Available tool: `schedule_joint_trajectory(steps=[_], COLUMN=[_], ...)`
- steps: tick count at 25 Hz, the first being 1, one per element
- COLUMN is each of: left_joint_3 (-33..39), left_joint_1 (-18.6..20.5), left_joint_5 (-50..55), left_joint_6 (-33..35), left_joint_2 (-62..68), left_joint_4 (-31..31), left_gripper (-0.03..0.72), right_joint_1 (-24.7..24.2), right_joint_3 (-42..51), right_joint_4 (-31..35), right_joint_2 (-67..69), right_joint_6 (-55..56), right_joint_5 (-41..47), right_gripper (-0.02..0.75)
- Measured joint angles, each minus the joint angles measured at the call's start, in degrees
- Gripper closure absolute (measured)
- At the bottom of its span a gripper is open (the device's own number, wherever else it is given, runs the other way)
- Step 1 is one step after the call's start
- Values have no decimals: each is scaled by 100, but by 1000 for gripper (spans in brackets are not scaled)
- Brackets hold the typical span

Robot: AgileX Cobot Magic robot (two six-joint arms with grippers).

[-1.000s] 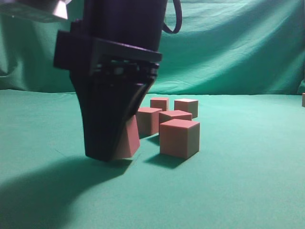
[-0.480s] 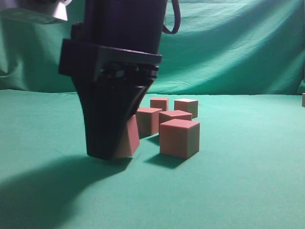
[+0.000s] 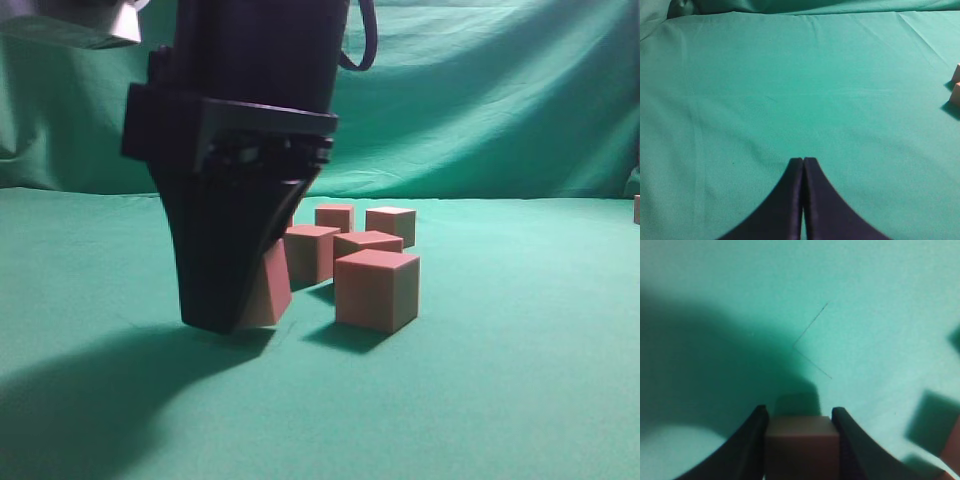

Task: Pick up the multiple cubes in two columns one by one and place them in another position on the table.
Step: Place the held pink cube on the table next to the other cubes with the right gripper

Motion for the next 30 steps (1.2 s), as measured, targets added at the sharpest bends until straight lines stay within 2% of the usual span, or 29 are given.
schedule_joint_trajectory(steps=[17, 20, 23, 25, 30], left_joint_3=[0, 0, 0, 0, 0], left_joint_1=[0, 0, 0, 0, 0], left_joint_5=[0, 0, 0, 0, 0], left_joint_6=[0, 0, 0, 0, 0], left_joint_2=[0, 0, 0, 0, 0], left_joint_4=[0, 0, 0, 0, 0], left_gripper=[688, 688, 688, 688, 688], right_joint_1=[0, 0, 0, 0, 0], right_joint_3=[0, 0, 0, 0, -374], right_joint_4=[0, 0, 0, -26, -54], right_joint_2=[0, 0, 0, 0, -118], right_joint_6=[132, 132, 132, 132, 132], right_joint_5=[-10, -10, -10, -10, 336], right_gripper=[482, 360, 207, 145, 155])
